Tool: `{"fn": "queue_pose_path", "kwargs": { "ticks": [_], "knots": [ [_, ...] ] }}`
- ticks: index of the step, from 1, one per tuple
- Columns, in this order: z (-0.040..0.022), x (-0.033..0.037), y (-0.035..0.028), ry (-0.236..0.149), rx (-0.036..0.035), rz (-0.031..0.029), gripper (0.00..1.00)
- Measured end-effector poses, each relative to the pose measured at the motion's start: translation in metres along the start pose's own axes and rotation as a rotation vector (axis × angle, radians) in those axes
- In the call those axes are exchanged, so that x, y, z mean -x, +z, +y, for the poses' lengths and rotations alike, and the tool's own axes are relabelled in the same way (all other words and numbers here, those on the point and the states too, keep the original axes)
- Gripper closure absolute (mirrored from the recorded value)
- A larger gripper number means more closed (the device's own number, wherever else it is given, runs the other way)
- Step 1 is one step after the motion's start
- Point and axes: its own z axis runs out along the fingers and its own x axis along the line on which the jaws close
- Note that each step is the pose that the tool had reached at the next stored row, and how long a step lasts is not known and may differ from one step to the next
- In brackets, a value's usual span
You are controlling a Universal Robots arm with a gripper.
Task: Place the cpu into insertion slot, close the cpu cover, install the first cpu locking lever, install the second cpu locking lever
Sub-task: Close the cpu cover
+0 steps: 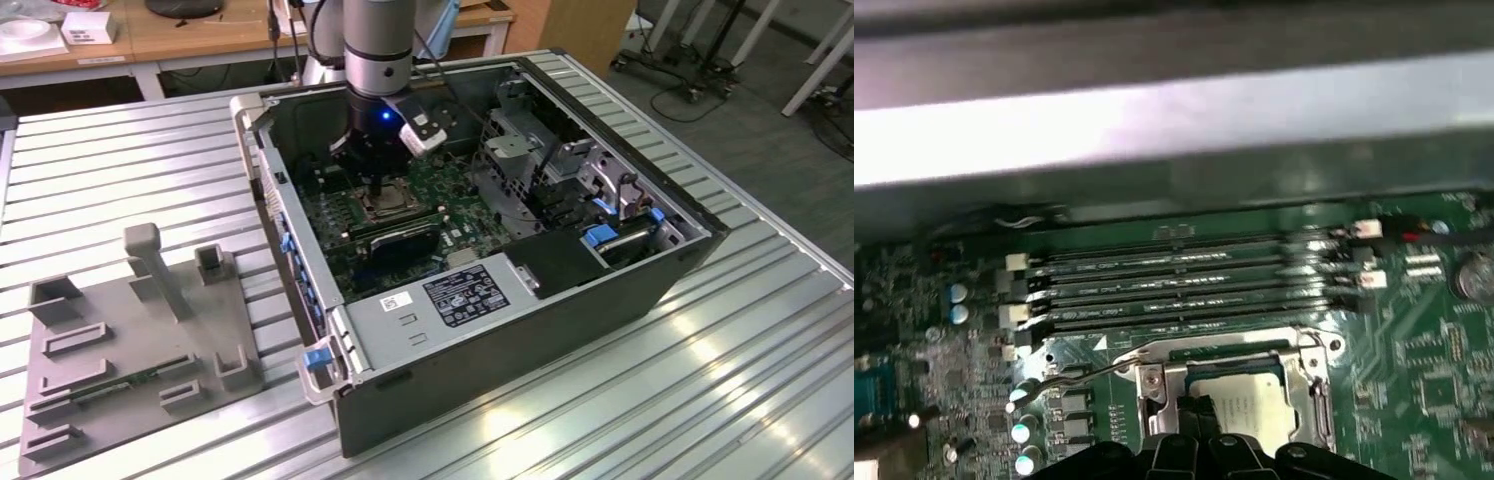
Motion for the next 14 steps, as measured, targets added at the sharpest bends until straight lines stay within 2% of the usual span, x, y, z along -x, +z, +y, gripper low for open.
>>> {"fn": "queue_pose_path", "kwargs": {
  "ticks": [3,14],
  "knots": [
    [0.0,-0.0003,0.0002,-0.042,0.0003,0.0005,0.89],
    [-0.0017,-0.0068,0.0021,-0.047,-0.0022,0.0004,0.89]
  ]
}}
